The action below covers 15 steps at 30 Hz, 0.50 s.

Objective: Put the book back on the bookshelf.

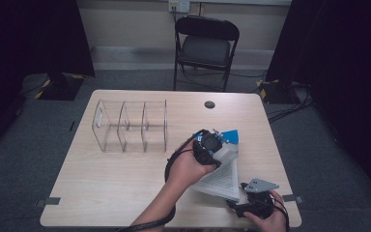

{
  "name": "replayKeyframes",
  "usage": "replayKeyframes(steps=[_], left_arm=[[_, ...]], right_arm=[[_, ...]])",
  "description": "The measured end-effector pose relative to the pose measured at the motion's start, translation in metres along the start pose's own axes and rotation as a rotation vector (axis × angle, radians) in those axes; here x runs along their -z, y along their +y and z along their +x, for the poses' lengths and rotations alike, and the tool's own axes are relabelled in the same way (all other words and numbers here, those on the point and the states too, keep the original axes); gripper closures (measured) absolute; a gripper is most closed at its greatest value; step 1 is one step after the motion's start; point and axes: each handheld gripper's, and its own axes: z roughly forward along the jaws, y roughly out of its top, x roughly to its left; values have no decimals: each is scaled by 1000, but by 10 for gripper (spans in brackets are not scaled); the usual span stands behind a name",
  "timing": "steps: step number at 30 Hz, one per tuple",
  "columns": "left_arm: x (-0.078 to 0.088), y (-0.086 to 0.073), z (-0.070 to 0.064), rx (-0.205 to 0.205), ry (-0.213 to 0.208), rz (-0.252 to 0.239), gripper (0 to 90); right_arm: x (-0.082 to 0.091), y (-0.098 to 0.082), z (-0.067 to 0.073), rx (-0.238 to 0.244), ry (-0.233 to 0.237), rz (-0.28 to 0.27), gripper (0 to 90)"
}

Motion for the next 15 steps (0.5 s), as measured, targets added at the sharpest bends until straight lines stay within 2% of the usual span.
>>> replayKeyframes(steps=[6,9,10,15], left_arm=[[2,-2,0,2,4,4,751],[-1,-3,-3,-1,8,10,751],[-3,-4,-5,5,14,16,751],[-1,-2,-4,2,19,24,751]], right_arm=[[-1,1,0,5,9,3,129],[0,0,-2,-11,32,-13,136],[2,0,-4,-29,37,-26,135],[2,-1,-5,-33,35,-23,139]])
